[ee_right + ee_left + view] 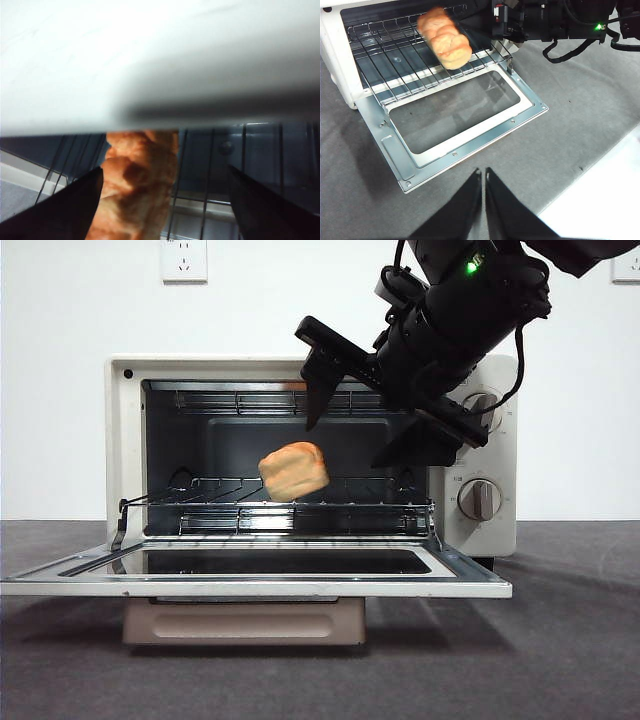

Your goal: The left arm flap open the oven, the right arm pick bread and place it into oven, the left arm flap close the oven

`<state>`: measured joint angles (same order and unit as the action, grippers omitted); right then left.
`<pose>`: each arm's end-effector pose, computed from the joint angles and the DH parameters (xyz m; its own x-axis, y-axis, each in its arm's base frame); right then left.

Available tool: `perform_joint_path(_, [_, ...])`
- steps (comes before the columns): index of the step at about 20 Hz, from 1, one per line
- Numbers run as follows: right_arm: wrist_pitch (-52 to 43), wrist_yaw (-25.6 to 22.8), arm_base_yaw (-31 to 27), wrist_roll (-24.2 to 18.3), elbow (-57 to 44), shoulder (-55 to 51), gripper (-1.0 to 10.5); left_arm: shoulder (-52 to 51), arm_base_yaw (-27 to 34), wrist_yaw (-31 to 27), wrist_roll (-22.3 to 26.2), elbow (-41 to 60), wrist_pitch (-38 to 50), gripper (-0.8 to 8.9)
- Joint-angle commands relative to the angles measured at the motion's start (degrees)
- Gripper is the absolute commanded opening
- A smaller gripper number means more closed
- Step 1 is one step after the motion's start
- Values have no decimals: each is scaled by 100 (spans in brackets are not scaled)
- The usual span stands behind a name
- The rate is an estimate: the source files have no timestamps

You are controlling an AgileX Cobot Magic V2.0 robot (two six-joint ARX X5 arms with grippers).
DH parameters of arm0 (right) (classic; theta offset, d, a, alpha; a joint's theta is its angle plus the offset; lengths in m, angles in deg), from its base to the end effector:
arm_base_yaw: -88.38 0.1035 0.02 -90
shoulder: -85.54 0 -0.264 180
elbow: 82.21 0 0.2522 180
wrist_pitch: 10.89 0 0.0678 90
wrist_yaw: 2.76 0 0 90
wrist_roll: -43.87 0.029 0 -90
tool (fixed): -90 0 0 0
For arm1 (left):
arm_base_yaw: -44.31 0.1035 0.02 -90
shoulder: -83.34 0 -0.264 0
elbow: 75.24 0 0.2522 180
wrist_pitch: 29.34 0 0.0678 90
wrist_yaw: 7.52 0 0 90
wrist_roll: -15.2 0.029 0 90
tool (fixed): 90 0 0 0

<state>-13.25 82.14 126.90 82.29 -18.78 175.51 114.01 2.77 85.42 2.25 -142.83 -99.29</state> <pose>0.2627 0.2058 0.2152 0.7663 0.4963 -0.4080 -0.2372 0.8087 0.5384 0.0557 -0.0513 0.3369 0.5927 -0.5936 -0.5444 0.5854 0.7817 -0.2151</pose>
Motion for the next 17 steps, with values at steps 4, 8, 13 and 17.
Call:
perform_joint_path(4, [92, 234, 146, -2, 92, -94, 393, 11, -48, -24, -4, -101, 46, 16])
perform_joint_path(8, [822, 197, 404, -118, 92, -774, 393, 197, -48, -328, -164, -101, 22, 16])
perform_joint_path(13, [2216, 380, 560, -879, 92, -2243, 393, 1104, 22, -297, -297, -101, 55, 16])
perform_joint_path(17, [3613, 660, 546, -1740, 107, -3567, 392, 1849, 590, 227, -225, -101, 391, 14])
